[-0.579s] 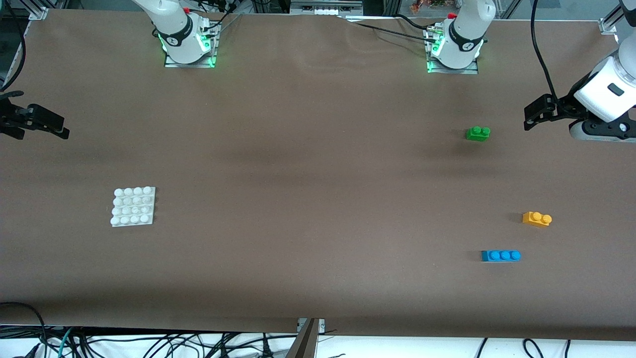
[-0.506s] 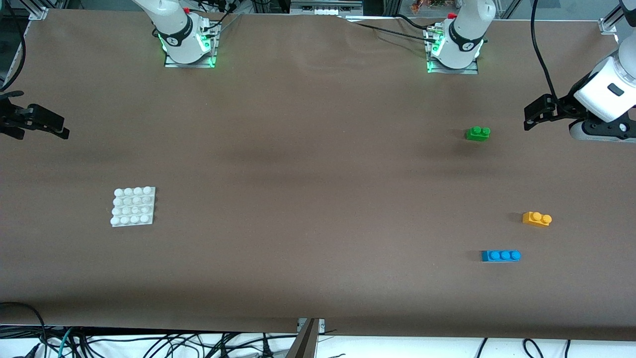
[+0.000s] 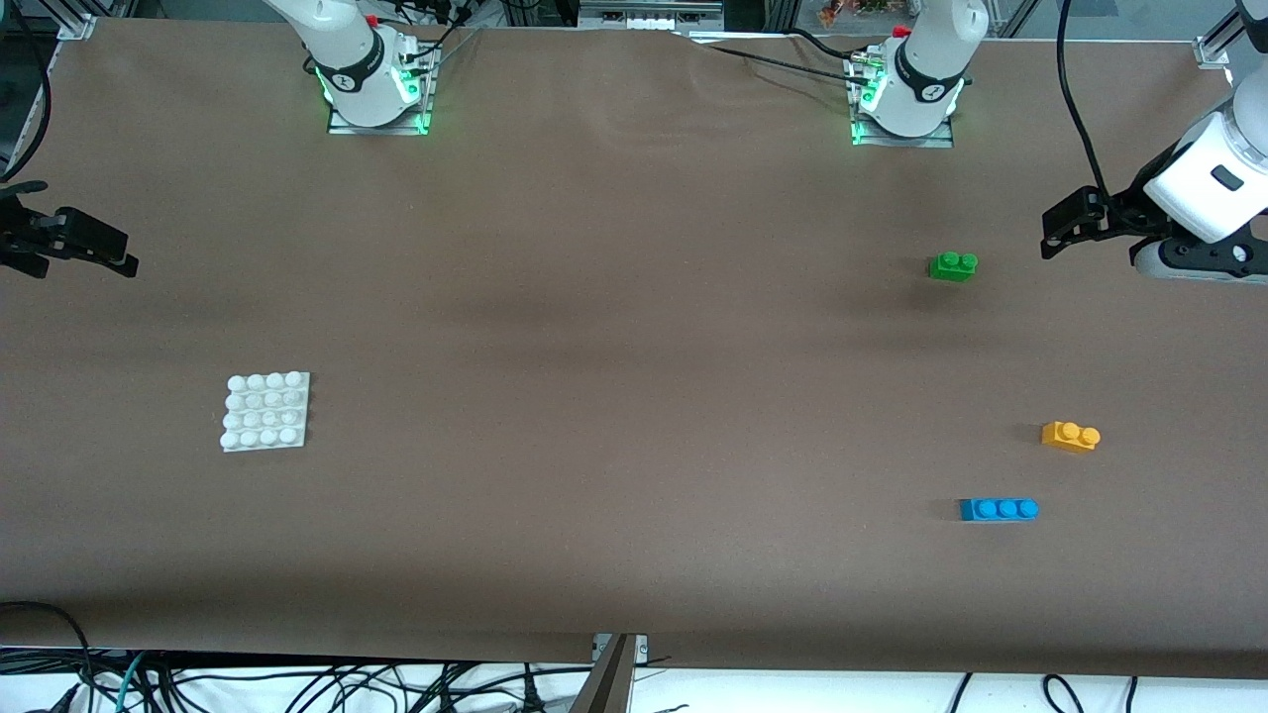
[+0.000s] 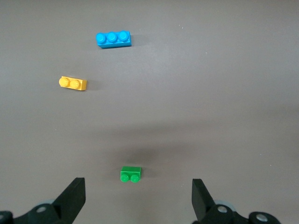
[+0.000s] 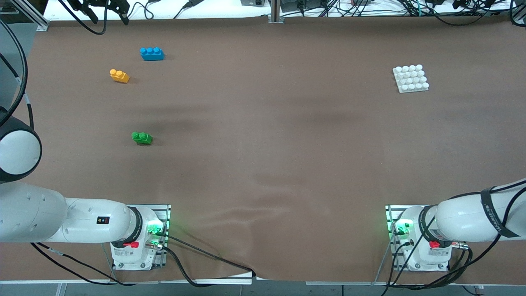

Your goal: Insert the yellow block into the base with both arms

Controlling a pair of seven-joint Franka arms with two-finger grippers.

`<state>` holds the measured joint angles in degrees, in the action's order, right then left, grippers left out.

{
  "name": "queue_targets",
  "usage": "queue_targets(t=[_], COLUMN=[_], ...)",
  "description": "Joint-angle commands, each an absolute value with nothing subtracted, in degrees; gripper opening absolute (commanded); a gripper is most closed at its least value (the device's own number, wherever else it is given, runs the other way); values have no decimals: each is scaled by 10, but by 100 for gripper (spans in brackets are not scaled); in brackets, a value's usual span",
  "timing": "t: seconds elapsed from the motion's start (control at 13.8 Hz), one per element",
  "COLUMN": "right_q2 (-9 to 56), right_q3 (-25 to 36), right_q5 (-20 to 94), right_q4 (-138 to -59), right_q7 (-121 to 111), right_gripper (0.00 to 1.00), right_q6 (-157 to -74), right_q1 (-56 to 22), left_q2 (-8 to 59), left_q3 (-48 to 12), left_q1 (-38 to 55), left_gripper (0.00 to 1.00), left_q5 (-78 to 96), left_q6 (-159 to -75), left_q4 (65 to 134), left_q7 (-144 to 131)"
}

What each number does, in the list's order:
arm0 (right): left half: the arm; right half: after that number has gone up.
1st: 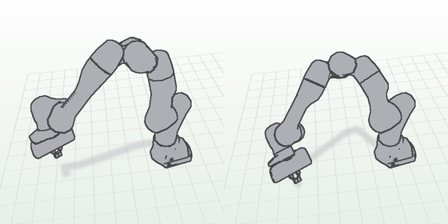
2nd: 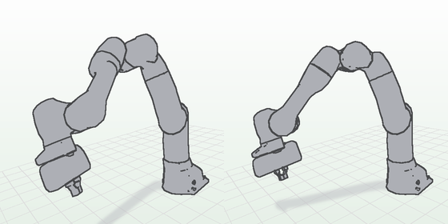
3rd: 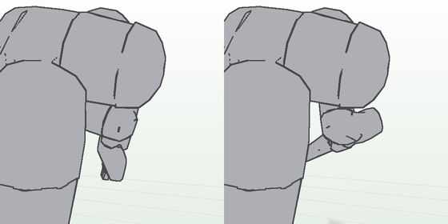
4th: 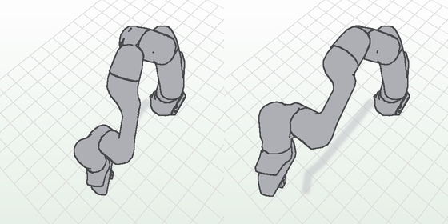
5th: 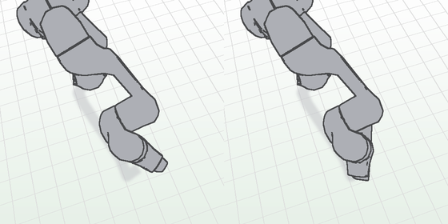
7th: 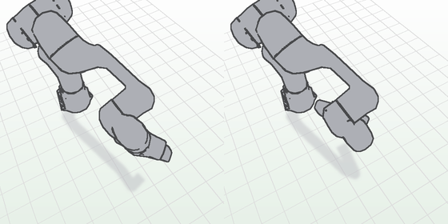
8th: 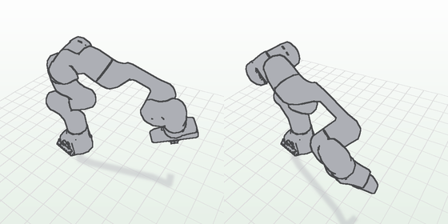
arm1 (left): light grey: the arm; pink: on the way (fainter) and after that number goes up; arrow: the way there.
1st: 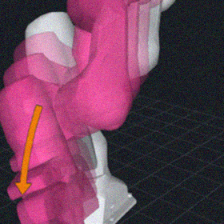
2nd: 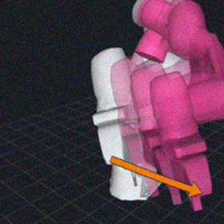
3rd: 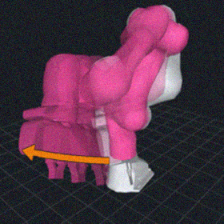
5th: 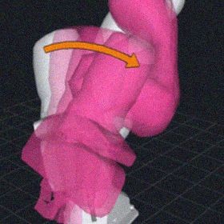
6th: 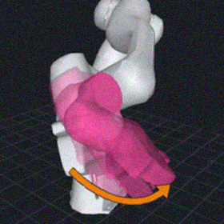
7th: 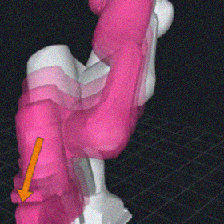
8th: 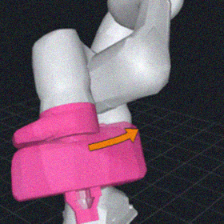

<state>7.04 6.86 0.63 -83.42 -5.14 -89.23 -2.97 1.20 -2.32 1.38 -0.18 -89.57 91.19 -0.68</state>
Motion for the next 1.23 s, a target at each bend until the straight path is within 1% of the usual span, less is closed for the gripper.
queue_targets(t=[0.0,0.43,0.58,1.16], right_q2=[69,69,69,69], right_q3=[62,62,62,62], right_q5=[-1,-1,-1,-1], right_q4=[-837,-837,-837,-836], right_q7=[-54,-54,-54,-54], right_gripper=[100,100,100,100], right_q6=[-896,-895,-895,-895], right_q1=[-23,-23,-24,-24], left_q2=[13,-3,-3,-3], left_q3=[-21,-21,-21,-25], left_q1=[11,8,-7,-7], left_gripper=[100,100,100,100], left_q5=[11,18,36,28], left_q6=[-885,-893,-892,-891], left_q4=[905,932,933,930], left_q7=[9,10,11,11])
